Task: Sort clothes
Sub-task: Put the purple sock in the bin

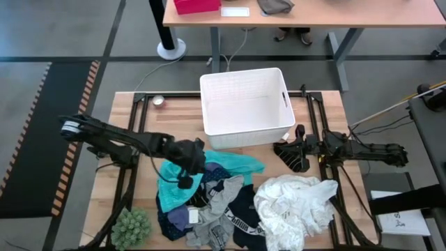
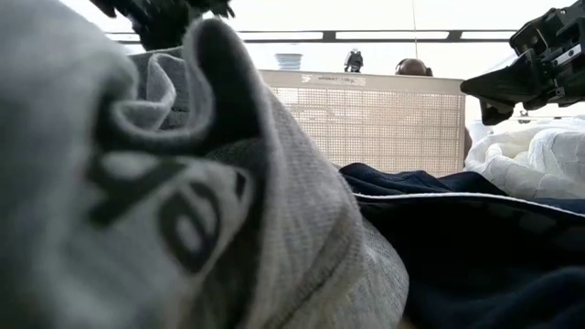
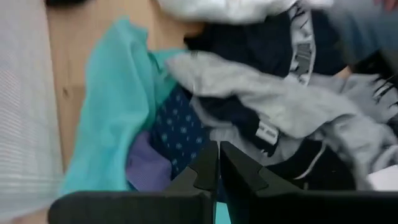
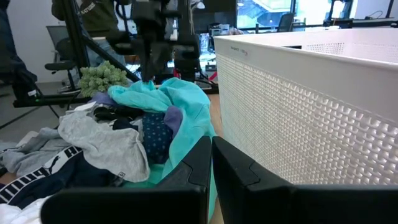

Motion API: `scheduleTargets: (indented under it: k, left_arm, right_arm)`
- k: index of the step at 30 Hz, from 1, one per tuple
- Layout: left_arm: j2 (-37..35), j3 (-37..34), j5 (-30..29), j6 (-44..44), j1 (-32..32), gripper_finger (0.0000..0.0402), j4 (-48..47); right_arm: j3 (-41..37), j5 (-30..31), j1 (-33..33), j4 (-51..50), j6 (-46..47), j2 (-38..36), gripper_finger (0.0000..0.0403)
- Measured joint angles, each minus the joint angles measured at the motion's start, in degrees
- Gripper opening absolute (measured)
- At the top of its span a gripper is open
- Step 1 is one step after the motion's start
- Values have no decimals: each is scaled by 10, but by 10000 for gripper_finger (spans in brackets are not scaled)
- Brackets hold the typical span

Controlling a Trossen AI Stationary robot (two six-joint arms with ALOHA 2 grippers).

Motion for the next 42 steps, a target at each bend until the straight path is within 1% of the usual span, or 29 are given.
scheduleTargets:
  k: [2, 6, 9, 13, 19, 25, 30, 33, 38, 42]
  left_arm:
    - [23, 3, -12, -10, 0, 12, 1]
    - [57, 5, -67, -13, 0, 36, 2]
    - [77, 5, -90, -22, 1, 65, 1]
    - [97, 5, -100, -42, 2, 109, -1]
    - [109, 5, -119, -45, 2, 169, -3]
    - [105, 4, -174, -42, 2, 205, -5]
    - [110, 4, -171, -38, 2, 219, -9]
    - [117, 4, -152, -38, 2, 217, -8]
    - [128, 4, -147, -39, 2, 200, -8]
    - [139, 4, -147, -38, 2, 173, -8]
  right_arm:
    - [0, 0, 0, 0, 0, 0, 0]
    - [0, 0, 0, 0, 0, 0, 0]
    - [0, 0, 0, 0, 0, 0, 0]
    - [0, 0, 0, 0, 0, 0, 0]
    - [0, 0, 0, 0, 0, 0, 0]
    - [0, 0, 0, 0, 0, 0, 0]
    - [0, 0, 0, 0, 0, 0, 0]
    - [0, 0, 0, 0, 0, 0, 0]
    - [0, 0, 0, 0, 0, 0, 0]
    - [0, 0, 0, 0, 0, 0, 0]
